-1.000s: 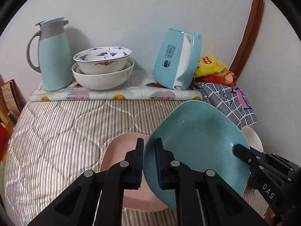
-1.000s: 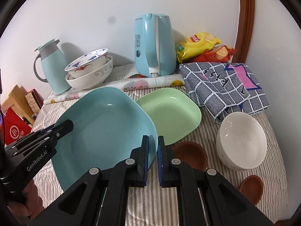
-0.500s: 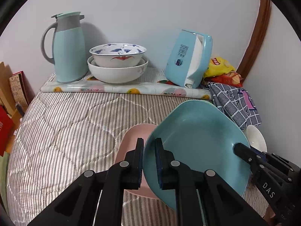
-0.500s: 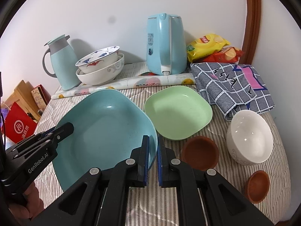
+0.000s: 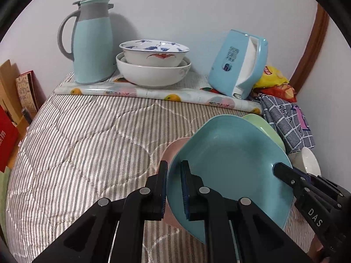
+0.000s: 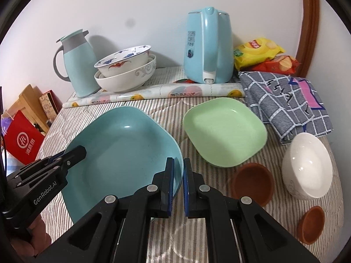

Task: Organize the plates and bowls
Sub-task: 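Lift the light-blue plate with the right tool and carry it aside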

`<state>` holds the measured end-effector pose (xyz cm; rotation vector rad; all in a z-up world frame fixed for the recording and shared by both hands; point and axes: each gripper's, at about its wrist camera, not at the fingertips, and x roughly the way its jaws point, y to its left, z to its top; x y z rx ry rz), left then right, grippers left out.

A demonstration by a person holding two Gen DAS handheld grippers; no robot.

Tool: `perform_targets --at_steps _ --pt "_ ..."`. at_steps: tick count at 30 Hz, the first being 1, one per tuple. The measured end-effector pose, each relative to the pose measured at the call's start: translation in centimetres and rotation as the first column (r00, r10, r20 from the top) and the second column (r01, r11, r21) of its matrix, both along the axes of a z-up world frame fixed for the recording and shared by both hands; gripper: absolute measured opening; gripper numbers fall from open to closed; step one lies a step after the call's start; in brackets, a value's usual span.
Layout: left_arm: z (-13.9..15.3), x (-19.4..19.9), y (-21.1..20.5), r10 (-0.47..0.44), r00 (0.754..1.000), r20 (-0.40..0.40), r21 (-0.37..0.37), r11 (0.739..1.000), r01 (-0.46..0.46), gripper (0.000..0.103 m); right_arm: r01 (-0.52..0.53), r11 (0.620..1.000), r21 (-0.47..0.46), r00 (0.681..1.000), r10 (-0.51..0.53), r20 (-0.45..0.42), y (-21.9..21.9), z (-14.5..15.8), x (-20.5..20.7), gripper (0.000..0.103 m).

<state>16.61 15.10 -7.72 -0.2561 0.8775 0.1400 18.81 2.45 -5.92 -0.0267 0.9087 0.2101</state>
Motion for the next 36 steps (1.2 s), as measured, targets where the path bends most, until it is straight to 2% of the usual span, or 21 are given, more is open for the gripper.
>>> perform_targets --at_steps 21,36 --pt "-4.1 2.3 0.9 0.032 0.995 -0.093 0.005 0.999 -0.031 0.012 -0.041 0.999 -0.033 0.996 0.038 -0.082 1.4 -4.4 3.4 0.007" --pt "-4.3 2.1 -0.1 0.012 0.993 -0.121 0.03 1.0 -0.009 0.012 -0.065 0.997 -0.048 0.994 0.06 -0.096 1.1 -5.0 3.9 0.008"
